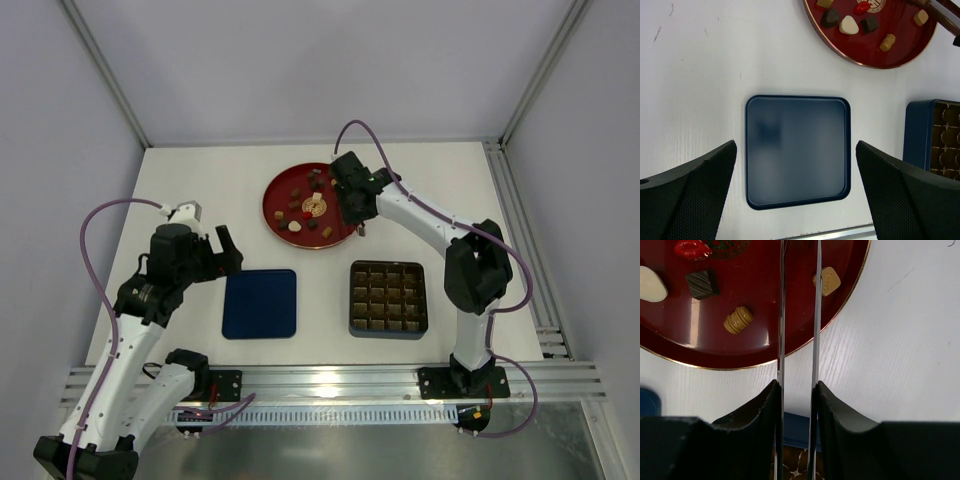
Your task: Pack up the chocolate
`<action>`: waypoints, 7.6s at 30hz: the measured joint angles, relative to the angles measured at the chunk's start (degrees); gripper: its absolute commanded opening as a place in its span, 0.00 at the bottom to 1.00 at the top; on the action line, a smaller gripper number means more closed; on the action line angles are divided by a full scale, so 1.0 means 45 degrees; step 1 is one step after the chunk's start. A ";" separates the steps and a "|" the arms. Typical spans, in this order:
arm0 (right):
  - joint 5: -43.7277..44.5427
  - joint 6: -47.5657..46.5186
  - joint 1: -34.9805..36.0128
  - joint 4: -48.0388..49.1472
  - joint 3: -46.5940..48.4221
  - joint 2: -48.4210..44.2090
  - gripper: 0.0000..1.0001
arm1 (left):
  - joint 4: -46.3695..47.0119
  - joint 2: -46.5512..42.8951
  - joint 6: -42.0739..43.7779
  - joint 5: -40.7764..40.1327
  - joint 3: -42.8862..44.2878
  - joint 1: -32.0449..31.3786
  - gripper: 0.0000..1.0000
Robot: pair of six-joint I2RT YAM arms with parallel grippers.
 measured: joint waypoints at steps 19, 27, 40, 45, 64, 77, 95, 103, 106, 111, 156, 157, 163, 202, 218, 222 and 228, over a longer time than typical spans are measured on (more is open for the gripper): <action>-0.0787 0.0068 0.0024 0.0049 -0.0447 -0.0340 0.41 | 0.0000 0.0000 0.0005 0.0000 0.0000 0.0000 1.00; -0.0826 0.0068 0.0024 0.0044 -0.0427 -0.0345 0.43 | 0.0000 0.0000 0.0005 0.0000 0.0000 0.0000 1.00; -0.0801 0.0068 0.0019 0.0034 -0.0238 -0.0253 0.42 | 0.0000 0.0000 0.0005 0.0000 0.0000 0.0000 1.00; -0.0821 0.0068 -0.0083 0.0034 -0.0214 -0.0126 0.40 | 0.0005 0.0000 0.0005 0.0000 0.0000 0.0000 1.00; -0.1137 0.0107 -0.0257 0.0024 -0.0155 -0.0112 0.34 | 0.0000 0.0034 0.0005 0.0000 0.0000 0.0000 1.00; -0.1156 0.0107 -0.0257 -0.0073 -0.0131 -0.0350 0.34 | 0.0000 0.0049 0.0005 0.0000 0.0000 0.0000 1.00; -0.1161 0.0107 -0.0257 -0.0185 -0.0097 -0.0374 0.34 | 0.0005 0.0049 0.0005 0.0000 0.0000 0.0000 1.00; -0.1161 0.0107 -0.0257 -0.0291 0.0049 -0.0495 0.34 | 0.0005 0.0049 0.0005 0.0000 0.0000 0.0000 1.00; -0.1156 0.0107 -0.0257 -0.0345 0.0068 -0.0593 0.34 | 0.0005 0.0049 0.0005 0.0000 0.0000 0.0000 1.00; -0.1146 0.0121 -0.0257 -0.0345 0.0189 -0.0622 0.34 | 0.0000 0.0049 0.0005 0.0000 0.0000 0.0000 1.00; -0.1549 0.0355 0.0831 -0.0952 0.2516 0.1088 0.43 | 0.0005 0.0049 0.0005 0.0000 0.0000 0.0000 1.00; -0.1554 0.0355 0.0850 -0.0952 0.2526 0.1088 0.43 | 0.0005 0.0049 0.0005 0.0000 0.0000 0.0000 1.00; -0.1554 0.0355 0.0928 -0.0967 0.2535 0.1103 0.43 | 0.0000 0.0049 0.0005 0.0000 0.0000 0.0000 1.00; -0.0889 0.0291 0.0947 -0.1384 0.3031 0.1792 0.37 | 0.0000 0.0044 0.0005 0.0000 0.0000 0.0000 1.00; -0.0777 0.0291 0.0947 -0.1394 0.2992 0.1433 0.37 | 0.0005 0.0044 0.0005 0.0000 0.0000 0.0000 0.99; -0.0777 0.0291 0.0947 -0.1394 0.2992 0.1433 0.37 | 0.0005 0.0044 0.0005 0.0000 0.0000 0.0000 1.00; -0.0767 0.0291 0.0947 -0.1409 0.2992 0.1433 0.38 | 0.0000 0.0044 0.0005 0.0000 0.0000 0.0000 1.00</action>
